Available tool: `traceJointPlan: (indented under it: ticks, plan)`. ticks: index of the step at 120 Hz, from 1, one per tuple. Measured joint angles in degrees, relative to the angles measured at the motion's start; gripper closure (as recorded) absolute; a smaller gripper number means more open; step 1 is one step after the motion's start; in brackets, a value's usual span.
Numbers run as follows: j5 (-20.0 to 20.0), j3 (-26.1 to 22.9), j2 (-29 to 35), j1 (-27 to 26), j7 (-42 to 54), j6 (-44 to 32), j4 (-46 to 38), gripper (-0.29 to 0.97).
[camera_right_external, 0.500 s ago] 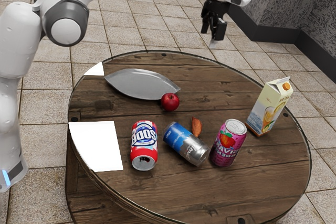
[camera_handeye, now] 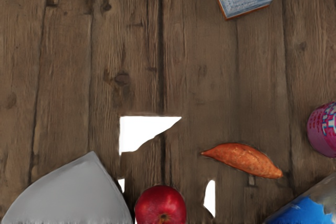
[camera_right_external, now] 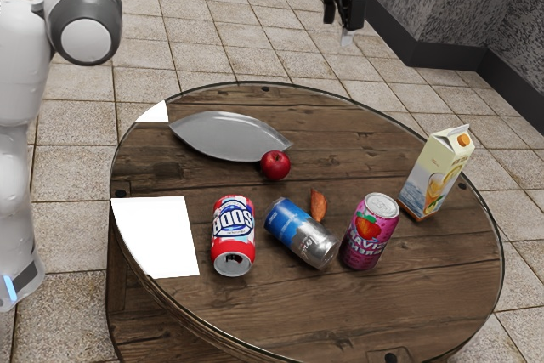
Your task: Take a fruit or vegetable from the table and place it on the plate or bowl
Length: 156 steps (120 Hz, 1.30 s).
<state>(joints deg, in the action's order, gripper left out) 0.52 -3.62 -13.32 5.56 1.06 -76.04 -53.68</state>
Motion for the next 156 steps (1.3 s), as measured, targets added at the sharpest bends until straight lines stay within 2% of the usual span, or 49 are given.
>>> traceJointPlan:
  ticks: [16,27,36,47,61,74,90,132,156]
  plan:
    - [1.25,0.1,0.29,0.05,0.03,0.33,-4.3,0.0]
    - [2.53,0.17,6.07,0.02,2.23,-2.57,-17.45,0.0]
    - [3.22,-0.01,7.87,0.09,5.83,-4.53,-22.95,0.0]
    - [3.36,-2.04,8.16,0.72,13.0,-6.32,-24.39,0.0]
    - [3.32,-3.31,8.41,-1.05,21.17,-7.2,-25.49,0.0]
    - [3.26,-3.18,8.7,-1.05,27.65,-11.9,-33.12,0.0]
    - [2.8,-2.66,8.37,-0.14,34.52,-18.12,-37.57,0.0]
    - [1.76,-1.92,8.79,-0.14,46.74,-24.34,-40.73,0.0]
    - [1.76,-1.55,12.72,-0.5,52.03,-25.68,-47.75,0.0]
